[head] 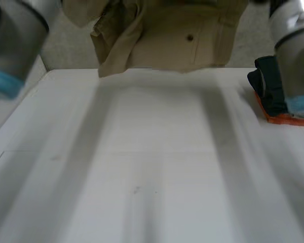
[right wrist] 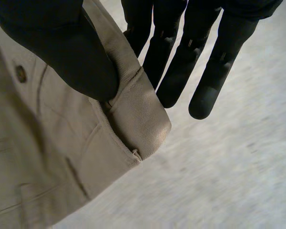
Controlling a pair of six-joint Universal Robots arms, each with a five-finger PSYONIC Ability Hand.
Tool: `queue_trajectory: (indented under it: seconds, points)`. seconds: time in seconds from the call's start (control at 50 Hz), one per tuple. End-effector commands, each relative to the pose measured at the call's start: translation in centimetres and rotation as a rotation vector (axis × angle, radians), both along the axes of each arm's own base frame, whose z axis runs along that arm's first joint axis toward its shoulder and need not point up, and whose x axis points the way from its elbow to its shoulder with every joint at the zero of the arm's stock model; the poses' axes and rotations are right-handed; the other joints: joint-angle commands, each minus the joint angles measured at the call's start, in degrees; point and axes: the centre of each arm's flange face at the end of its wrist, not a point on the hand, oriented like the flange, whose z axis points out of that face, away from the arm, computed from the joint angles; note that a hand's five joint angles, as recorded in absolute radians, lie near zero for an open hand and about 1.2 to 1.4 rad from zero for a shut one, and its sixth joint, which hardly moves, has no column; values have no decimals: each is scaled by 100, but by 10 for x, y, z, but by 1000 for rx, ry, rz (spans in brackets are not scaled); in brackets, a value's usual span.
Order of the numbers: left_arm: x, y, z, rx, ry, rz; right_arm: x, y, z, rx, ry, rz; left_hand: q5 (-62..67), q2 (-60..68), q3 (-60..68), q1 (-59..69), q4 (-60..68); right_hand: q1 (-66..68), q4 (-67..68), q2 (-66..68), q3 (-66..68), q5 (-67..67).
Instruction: Fold the laundry.
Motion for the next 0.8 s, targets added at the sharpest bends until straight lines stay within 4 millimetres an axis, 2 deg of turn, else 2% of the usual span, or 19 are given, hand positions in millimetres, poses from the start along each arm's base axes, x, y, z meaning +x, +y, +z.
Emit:
queue_trajectory:
  seconds: [0.02,0.04,0.1,0.12,0.2,0.26,0.34,0.36,0.44,0.52,0.58,0.62,0.64,0.66,0.68,0.7,0.72,0.74,0.8]
  points:
    - [3,15,-116,311,-174,-60,-4,14,-105,328,152,36,1277,1140,1202,1325,1146,1733,1173,1267,1172,1156]
    - [3,21,-144,371,-207,-82,-8,18,-133,403,189,41,1277,1140,1202,1325,1146,1733,1173,1267,1172,1156]
    - [6,30,-184,457,-256,-103,-11,26,-176,510,253,57,1277,1140,1202,1325,1146,1733,1173,1267,1172,1156]
    - [7,36,-206,505,-289,-110,-13,32,-200,566,295,62,1277,1140,1202,1325,1146,1733,1173,1267,1172,1156]
    - [16,52,-239,593,-368,-98,-24,44,-235,652,400,42,1277,1140,1202,1325,1146,1733,1173,1267,1172,1156]
    - [23,63,-248,644,-409,-88,-30,52,-240,677,444,31,1277,1140,1202,1325,1146,1733,1173,1267,1172,1156]
    - [35,86,-240,722,-450,-77,-39,67,-226,697,506,12,1277,1140,1202,1325,1146,1733,1173,1267,1172,1156]
    - [40,97,-234,751,-470,-81,-44,74,-216,718,530,4,1277,1140,1202,1325,1146,1733,1173,1267,1172,1156]
    - [50,128,-225,841,-523,-109,-59,94,-199,823,603,-8,1277,1140,1202,1325,1146,1733,1173,1267,1172,1156]
    - [55,149,-221,922,-569,-144,-72,112,-195,962,686,0,1277,1140,1202,1325,1146,1733,1173,1267,1172,1156]
    - [56,157,-217,949,-584,-167,-76,124,-196,1050,741,22,1277,1140,1202,1325,1146,1733,1173,1267,1172,1156]
    - [55,154,-212,925,-576,-171,-77,125,-198,1066,756,27,1277,1140,1202,1325,1146,1733,1173,1267,1172,1156]
    - [54,152,-209,907,-570,-171,-77,125,-198,1062,757,29,429,293,355,478,299,1733,1173,1267,1172,1156]
    - [51,144,-202,858,-549,-161,-77,122,-199,1054,749,24,-3209,-3346,-3284,-3161,-3340,1733,1173,1267,1172,1156]
    - [50,139,-199,837,-539,-155,-76,121,-201,1048,745,22,-5194,-5331,-5269,-5146,-5325,1733,1173,1267,1172,1156]
    - [49,132,-195,809,-526,-146,-75,119,-201,1038,738,22,-5723,-5860,-5798,-5675,-5854,1733,1173,1267,1172,1156]
    - [49,125,-191,779,-513,-135,-75,117,-202,1029,730,19,-5723,-5860,-5798,-5675,-5854,1733,1173,1267,1172,1156]
    - [47,109,-183,718,-479,-113,-74,114,-205,1016,713,15,-5723,-5860,-5798,-5675,-5854,1733,1173,1267,1172,1156]
    - [45,83,-179,650,-443,-78,-71,110,-207,995,684,10,-5723,-5860,-5798,-5675,-5854,1733,1173,1267,1172,1156]
